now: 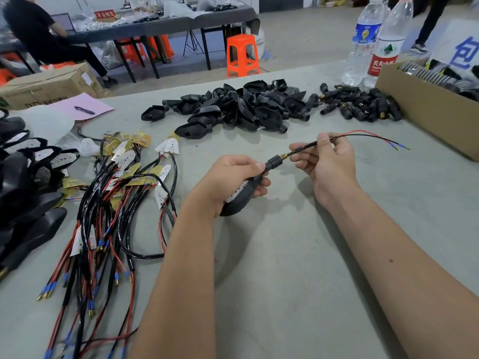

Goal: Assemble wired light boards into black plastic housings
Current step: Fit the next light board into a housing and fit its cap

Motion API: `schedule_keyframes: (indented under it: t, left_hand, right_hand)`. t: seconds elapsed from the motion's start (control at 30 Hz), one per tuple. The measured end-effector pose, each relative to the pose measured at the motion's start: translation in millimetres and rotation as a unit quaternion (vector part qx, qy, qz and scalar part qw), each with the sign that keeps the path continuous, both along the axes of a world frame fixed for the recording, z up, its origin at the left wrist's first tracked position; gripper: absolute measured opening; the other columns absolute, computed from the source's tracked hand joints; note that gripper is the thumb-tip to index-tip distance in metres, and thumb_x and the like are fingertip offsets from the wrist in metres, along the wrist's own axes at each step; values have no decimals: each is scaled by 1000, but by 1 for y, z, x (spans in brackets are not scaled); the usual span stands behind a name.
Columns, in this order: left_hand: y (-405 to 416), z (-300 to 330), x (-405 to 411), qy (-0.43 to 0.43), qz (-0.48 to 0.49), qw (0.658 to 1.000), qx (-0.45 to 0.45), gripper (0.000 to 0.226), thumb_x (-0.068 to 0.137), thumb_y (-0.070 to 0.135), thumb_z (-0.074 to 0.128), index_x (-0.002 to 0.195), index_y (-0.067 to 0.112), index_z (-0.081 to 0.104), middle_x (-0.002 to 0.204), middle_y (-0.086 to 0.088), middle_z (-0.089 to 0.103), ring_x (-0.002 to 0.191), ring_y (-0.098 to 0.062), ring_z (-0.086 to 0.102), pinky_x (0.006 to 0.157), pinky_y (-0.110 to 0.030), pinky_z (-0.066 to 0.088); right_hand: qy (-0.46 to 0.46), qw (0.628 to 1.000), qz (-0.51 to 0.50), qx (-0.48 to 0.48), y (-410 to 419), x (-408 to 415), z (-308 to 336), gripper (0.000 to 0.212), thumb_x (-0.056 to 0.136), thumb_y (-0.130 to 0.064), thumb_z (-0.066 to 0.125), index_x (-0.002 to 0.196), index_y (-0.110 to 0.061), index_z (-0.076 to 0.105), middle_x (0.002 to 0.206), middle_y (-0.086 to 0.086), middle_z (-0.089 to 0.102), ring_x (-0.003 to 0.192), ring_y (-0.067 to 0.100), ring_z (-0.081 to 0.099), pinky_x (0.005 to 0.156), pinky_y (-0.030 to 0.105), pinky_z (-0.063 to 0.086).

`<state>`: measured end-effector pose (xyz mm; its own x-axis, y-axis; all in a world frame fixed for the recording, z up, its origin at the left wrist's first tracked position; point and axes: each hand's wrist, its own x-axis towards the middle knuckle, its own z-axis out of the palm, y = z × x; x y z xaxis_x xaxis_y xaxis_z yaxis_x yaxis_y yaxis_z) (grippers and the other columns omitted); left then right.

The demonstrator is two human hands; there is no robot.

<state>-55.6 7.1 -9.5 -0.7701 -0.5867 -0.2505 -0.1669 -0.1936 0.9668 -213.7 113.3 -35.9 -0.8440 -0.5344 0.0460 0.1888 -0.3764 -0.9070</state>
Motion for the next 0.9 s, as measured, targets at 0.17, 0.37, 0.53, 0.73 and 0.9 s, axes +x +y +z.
schedule_keyframes:
  t: [0.17, 0.37, 0.53, 0.73, 0.9]
  left_hand:
    - [-1, -2, -2, -3, 9, 999, -52, 18, 103, 10, 58, 98, -5, 69, 75, -14, 69, 62, -25, 63, 61, -28, 54]
    - [-2, -2, -2, 5, 1, 998, -68, 15, 102, 11, 61, 94, 2, 70, 81, -15, 72, 65, -24, 66, 68, -31, 55]
    - [-9, -4, 6, -8, -23, 998, -65, 19, 92, 15, 75, 105, 3, 70, 96, -16, 78, 82, -27, 75, 92, -41, 59]
    - [-9, -3, 10, -27, -12, 991, -129, 22, 84, 14, 84, 100, 3, 73, 91, -15, 79, 82, -24, 76, 93, -41, 58]
    - [-9, -3, 9, -17, 25, 977, -211, 18, 73, 10, 91, 85, 13, 77, 82, -7, 78, 70, -15, 70, 67, -24, 57]
  right_hand:
    - [-9, 997, 76, 11, 2, -2, 1, 4, 101, -13, 64, 102, -9, 63, 87, 11, 78, 69, 16, 70, 62, 23, 55]
    - [34, 994, 101, 35, 4, 4, 4, 6, 97, -6, 68, 94, -11, 69, 80, 6, 76, 68, 15, 71, 60, 21, 55]
    - [20, 997, 67, 32, 3, 5, 5, 8, 107, -12, 54, 99, -15, 55, 78, 9, 77, 62, 19, 72, 54, 23, 54]
    - [27, 997, 55, 42, 1, 4, 3, 11, 109, -16, 49, 99, -15, 52, 83, 13, 78, 61, 21, 71, 54, 25, 55]
    - [50, 995, 77, 31, 4, 4, 2, 16, 95, -9, 71, 98, -14, 56, 84, 15, 77, 68, 23, 72, 60, 26, 56]
